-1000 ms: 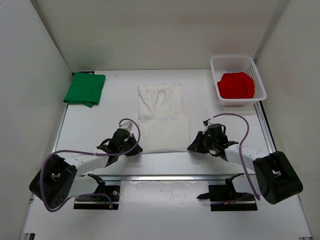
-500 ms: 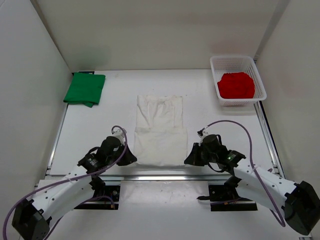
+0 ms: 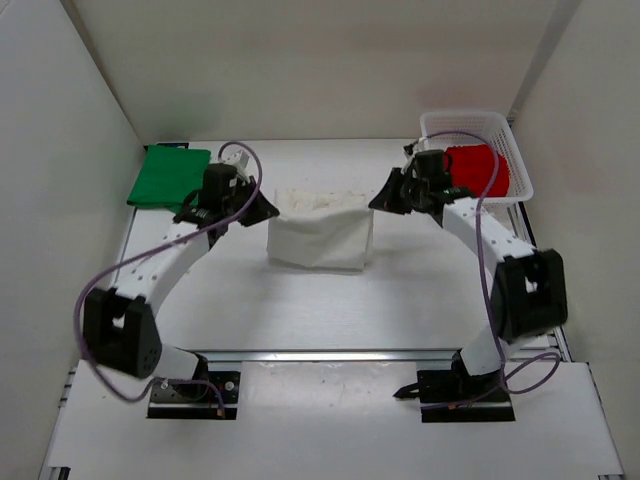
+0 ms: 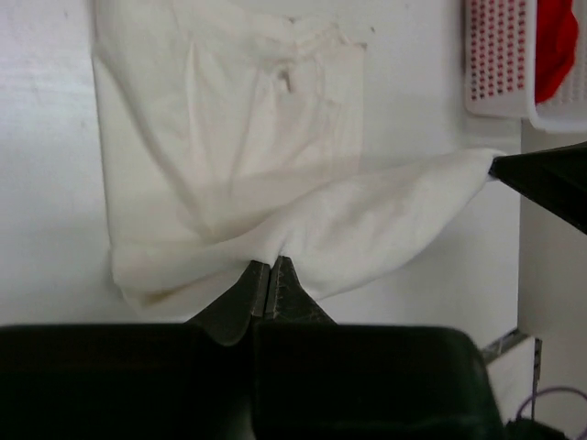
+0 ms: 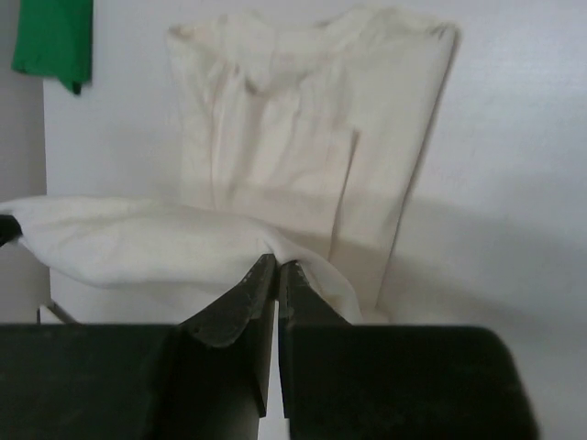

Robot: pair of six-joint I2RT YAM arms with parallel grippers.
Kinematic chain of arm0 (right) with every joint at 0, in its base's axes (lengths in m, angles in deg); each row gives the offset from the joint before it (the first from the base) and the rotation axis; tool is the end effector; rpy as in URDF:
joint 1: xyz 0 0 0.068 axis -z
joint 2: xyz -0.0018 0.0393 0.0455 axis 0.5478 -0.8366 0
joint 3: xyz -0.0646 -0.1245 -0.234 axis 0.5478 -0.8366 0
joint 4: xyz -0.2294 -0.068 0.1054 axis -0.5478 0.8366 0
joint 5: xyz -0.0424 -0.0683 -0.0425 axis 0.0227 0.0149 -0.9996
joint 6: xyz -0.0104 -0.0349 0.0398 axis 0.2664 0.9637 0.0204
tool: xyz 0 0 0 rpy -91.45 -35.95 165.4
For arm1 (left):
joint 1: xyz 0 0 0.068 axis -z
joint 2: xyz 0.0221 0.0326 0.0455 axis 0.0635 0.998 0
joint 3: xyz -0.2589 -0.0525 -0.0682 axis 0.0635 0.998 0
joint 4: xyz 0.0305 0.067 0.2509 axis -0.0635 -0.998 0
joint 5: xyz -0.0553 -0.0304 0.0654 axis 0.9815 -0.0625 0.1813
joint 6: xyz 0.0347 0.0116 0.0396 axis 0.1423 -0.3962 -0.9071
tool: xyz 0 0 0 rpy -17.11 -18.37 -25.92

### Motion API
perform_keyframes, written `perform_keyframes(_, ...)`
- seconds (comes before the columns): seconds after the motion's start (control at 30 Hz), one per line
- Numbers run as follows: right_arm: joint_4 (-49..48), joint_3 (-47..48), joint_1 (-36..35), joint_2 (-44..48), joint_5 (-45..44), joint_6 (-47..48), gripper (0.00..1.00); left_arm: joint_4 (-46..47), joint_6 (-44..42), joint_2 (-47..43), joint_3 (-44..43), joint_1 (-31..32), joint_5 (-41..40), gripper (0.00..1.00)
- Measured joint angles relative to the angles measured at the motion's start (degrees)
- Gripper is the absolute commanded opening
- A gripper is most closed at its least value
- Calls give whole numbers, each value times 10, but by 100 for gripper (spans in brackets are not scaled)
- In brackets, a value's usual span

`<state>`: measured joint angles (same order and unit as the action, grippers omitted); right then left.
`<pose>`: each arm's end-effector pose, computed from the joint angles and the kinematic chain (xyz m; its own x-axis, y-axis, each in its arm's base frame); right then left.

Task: Fold and stack the t-shirts
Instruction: Fold the long partially folded tshirt into a neat square

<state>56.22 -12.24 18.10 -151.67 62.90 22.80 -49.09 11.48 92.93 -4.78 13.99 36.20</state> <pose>0.3342 0.1038 0.2729 -0.7819 0.2735 -0.5602 -0.1466 0.7928 0.5916 0.2867 -0.0997 0.2886 -0.7379 -0.3426 -0.5815 0.0667 0.8204 -0.5679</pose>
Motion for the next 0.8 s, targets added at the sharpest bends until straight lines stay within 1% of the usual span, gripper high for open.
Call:
perform_keyframes(0.07, -13, 66, 20, -79, 15, 8, 0, 18, -3, 80, -53, -10, -5, 2)
perform_keyframes(0.13, -17, 112, 37, -145, 29, 10, 0, 29, -4, 173, -116, -23, -9, 2)
perform_keyframes(0.2, -12, 154, 48, -201, 42, 11, 0, 33, -3, 251, -167, -33, -16, 8)
perform_keyframes(0.27, 2, 219, 55, -266, 56, 16, 2, 32, -1, 317, -209, -42, -28, 15)
perform_keyframes(0.3, 7, 253, 56, -297, 64, 16, 6, 32, 1, 339, -221, -45, -33, 24)
perform_keyframes(0.33, 9, 283, 57, -324, 70, 15, 14, 38, 3, 353, -225, -49, -36, 31)
perform_keyframes(0.37, 9, 308, 57, -346, 74, 16, 23, 45, 11, 361, -225, -54, -39, 50)
perform_keyframes(0.4, 7, 319, 58, -358, 76, 12, 33, 50, 15, 363, -224, -61, -40, 54)
perform_keyframes(0.43, 5, 323, 59, -363, 77, 9, 37, 60, 24, 363, -223, -68, -39, 57)
perform_keyframes(0.47, 4, 324, 62, -363, 78, 5, 41, 73, 32, 361, -223, -77, -38, 57)
perform_keyframes(0.5, 4, 324, 64, -362, 78, 3, 46, 85, 37, 358, -223, -84, -37, 54)
perform_keyframes(0.57, 2, 323, 65, -356, 71, 4, 48, 101, 45, 350, -223, -96, -37, 48)
perform_keyframes(0.6, 1, 319, 64, -349, 64, 5, 44, 105, 46, 345, -222, -99, -38, 47)
perform_keyframes(0.63, 0, 308, 63, -336, 56, 7, 38, 112, 46, 336, -218, -99, -41, 45)
perform_keyframes(0.67, -3, 291, 61, -318, 49, 10, 23, 121, 45, 324, -207, -94, -43, 44)
perform_keyframes(0.7, -16, 261, 56, -294, 43, 11, 12, 128, 44, 306, -191, -83, -48, 45)
perform_keyframes(0.73, -27, 227, 49, -267, 41, 10, 8, 136, 43, 289, -173, -67, -52, 44)
perform_keyframes(0.77, -39, 189, 40, -235, 40, 5, 1, 148, 42, 269, -150, -47, -55, 43)
perform_keyframes(0.8, -60, 143, 27, -202, 39, 0, 1, 161, 42, 247, -121, -18, -57, 42)
